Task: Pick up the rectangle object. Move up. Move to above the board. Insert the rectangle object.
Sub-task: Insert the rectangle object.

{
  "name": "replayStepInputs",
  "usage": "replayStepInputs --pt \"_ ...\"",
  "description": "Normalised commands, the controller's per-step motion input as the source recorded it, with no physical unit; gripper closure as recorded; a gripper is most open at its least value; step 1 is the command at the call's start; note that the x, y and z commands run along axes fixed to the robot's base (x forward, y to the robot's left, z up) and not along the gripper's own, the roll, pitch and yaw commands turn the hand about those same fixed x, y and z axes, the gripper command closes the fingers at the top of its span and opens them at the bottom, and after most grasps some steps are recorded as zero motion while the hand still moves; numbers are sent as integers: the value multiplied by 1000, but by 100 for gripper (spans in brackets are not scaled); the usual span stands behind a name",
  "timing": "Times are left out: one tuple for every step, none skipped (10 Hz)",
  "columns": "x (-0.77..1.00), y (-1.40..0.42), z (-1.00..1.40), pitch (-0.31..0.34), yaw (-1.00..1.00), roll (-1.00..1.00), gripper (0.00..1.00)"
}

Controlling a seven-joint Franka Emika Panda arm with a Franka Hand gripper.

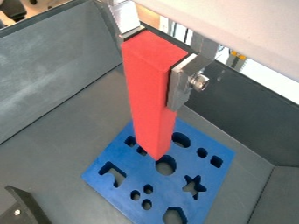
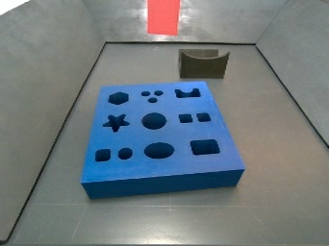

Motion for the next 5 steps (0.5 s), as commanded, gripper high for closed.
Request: replayStepInputs --pt "0 -89 -114 -86 0 -6 100" --pt "31 -240 -291 -91 40 -83 100" --pt "200 -309 -311 -60 117 -194 100" --pt "337 -371 -303 -14 197 -206 100" --pt "400 -274 -414 0 326 -317 100"
